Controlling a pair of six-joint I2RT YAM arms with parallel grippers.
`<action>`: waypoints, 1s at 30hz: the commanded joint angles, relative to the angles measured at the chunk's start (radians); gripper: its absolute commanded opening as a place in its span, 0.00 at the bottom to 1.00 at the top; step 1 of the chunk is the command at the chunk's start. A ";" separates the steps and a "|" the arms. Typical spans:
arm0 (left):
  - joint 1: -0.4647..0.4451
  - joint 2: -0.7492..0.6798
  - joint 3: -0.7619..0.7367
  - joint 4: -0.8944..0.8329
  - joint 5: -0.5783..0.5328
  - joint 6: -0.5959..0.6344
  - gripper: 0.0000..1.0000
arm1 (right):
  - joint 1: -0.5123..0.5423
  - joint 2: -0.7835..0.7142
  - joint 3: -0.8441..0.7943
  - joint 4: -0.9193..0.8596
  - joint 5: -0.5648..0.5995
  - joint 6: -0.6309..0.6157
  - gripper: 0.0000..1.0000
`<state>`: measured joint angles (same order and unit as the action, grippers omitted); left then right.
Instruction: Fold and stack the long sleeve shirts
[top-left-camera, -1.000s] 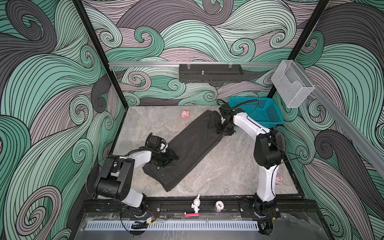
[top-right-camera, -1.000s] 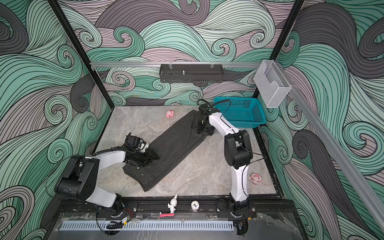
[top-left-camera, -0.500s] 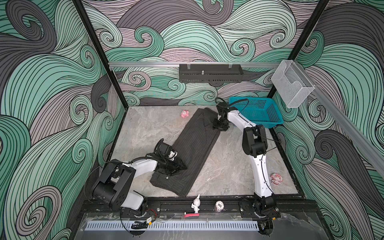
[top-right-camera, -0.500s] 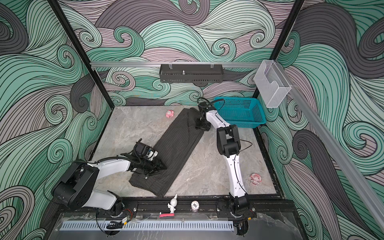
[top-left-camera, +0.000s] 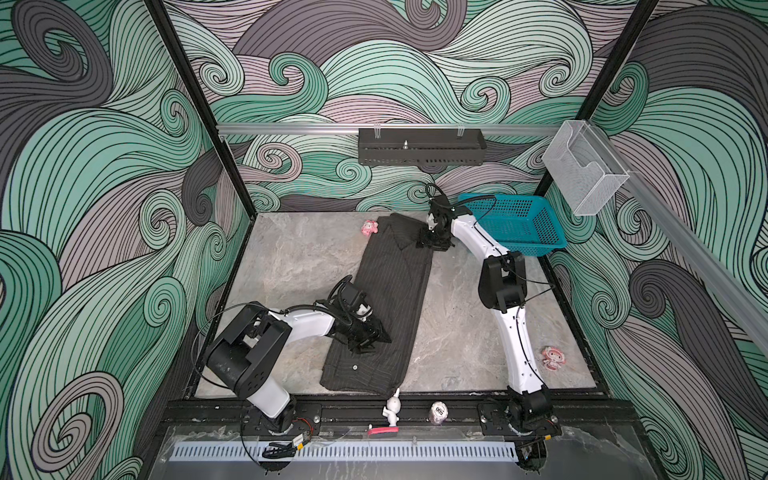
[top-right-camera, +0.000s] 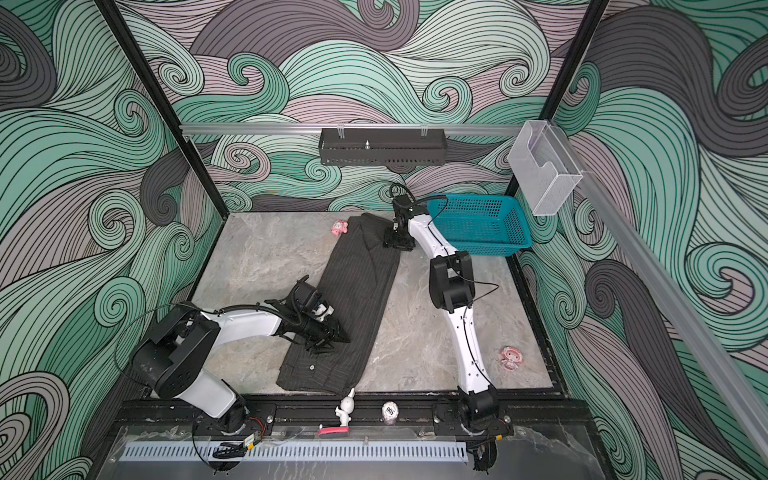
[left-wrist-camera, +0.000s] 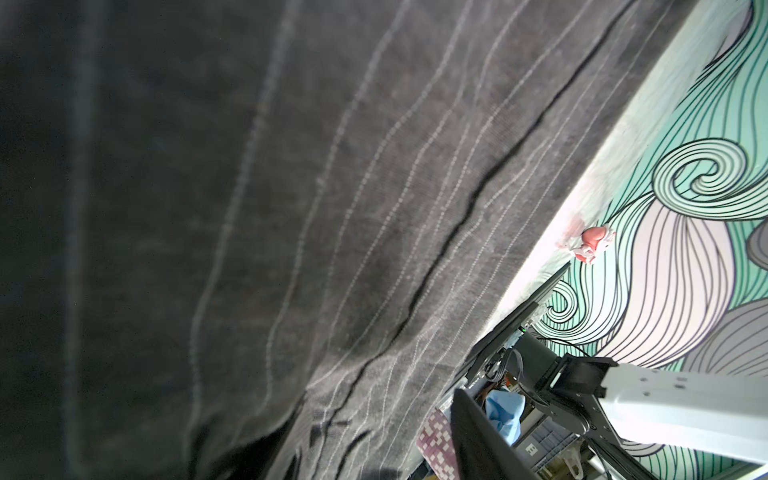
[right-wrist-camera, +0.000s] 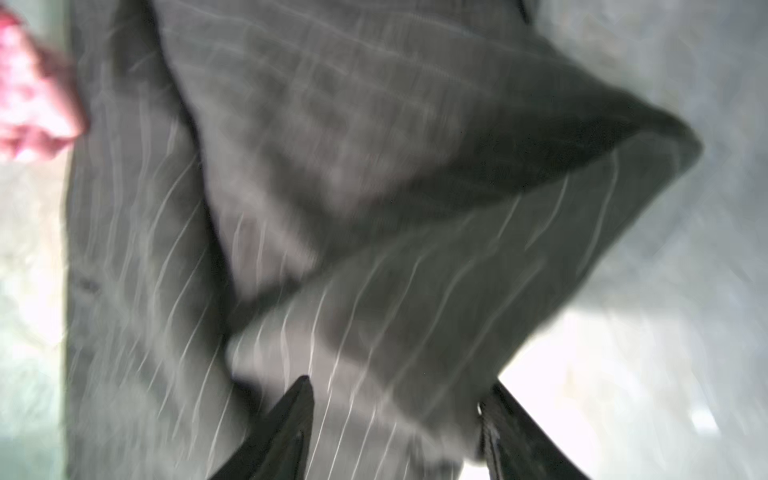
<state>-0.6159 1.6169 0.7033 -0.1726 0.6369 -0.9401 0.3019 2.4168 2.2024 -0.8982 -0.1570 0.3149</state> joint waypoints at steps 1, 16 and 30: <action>-0.031 0.126 0.010 -0.043 -0.129 -0.023 0.58 | 0.003 -0.240 -0.153 0.067 0.053 0.016 0.67; -0.142 0.111 0.237 -0.021 -0.170 -0.059 0.63 | 0.011 -0.964 -0.904 0.161 0.008 0.102 0.70; -0.130 -0.754 -0.179 -0.424 -0.407 -0.020 0.75 | 0.318 -1.458 -1.549 0.289 -0.011 0.588 0.66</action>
<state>-0.7528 0.9302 0.6388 -0.4301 0.3050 -0.9333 0.5613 1.0012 0.7311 -0.6636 -0.1818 0.7280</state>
